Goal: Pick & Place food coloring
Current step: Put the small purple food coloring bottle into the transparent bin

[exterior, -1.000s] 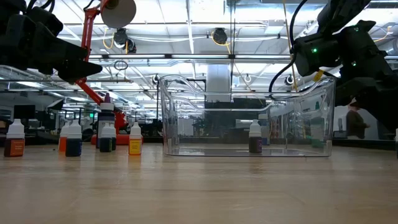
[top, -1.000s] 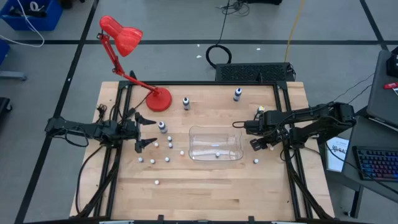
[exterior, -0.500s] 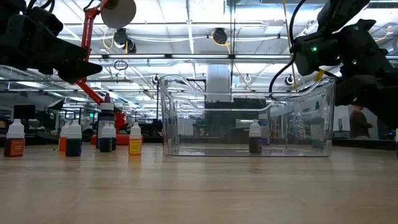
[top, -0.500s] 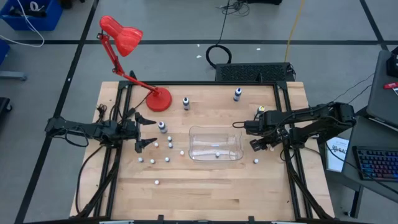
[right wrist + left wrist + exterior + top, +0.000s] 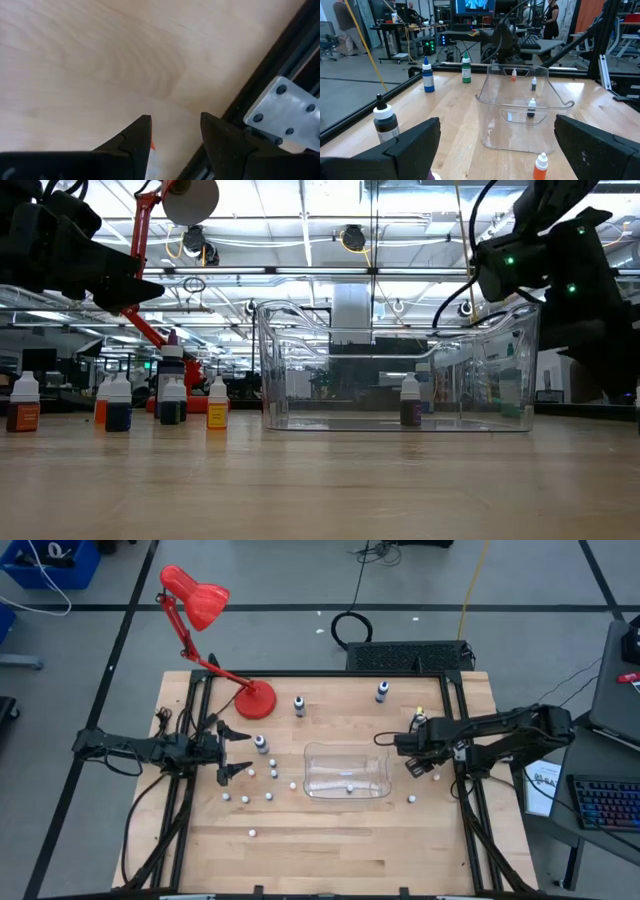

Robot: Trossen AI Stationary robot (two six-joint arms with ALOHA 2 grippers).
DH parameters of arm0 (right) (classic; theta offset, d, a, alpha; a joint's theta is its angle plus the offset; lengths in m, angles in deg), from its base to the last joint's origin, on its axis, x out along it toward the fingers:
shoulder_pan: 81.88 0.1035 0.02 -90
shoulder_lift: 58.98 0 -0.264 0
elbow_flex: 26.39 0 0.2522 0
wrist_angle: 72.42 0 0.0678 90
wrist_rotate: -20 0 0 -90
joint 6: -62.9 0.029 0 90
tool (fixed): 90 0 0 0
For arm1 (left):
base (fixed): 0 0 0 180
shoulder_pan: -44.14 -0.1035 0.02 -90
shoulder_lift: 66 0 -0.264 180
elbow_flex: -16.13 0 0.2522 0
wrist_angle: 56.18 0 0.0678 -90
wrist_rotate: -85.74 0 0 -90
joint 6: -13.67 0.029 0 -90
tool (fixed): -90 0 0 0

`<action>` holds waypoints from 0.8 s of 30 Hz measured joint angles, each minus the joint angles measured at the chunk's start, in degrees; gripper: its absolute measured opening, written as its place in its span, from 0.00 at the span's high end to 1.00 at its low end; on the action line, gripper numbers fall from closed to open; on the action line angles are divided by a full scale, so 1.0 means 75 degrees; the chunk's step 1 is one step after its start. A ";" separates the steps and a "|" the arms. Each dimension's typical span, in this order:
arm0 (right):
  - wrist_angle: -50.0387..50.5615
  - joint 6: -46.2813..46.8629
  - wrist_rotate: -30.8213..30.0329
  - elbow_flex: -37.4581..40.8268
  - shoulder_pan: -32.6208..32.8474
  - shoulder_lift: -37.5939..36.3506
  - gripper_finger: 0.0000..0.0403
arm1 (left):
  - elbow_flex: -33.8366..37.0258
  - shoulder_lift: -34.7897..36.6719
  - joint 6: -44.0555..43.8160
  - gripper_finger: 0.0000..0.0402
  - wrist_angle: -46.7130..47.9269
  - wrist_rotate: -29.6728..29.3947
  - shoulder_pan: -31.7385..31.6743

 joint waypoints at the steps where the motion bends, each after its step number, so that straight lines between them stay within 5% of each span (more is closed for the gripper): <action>1: 0.0024 -0.0084 -0.0033 -0.0080 0.0002 -0.0070 0.60 | 0.0000 0.0000 0.0000 0.03 0.0001 0.0000 0.0000; 12: 0.0600 -0.1085 0.0333 -0.0803 0.0929 -0.1323 0.66 | 0.0000 0.0001 0.0000 0.03 0.0000 0.0000 0.0000; 24: 0.1304 0.0466 0.1126 -0.0222 0.2104 -0.1585 0.67 | 0.0000 0.0000 0.0000 0.03 0.0000 -0.0001 0.0000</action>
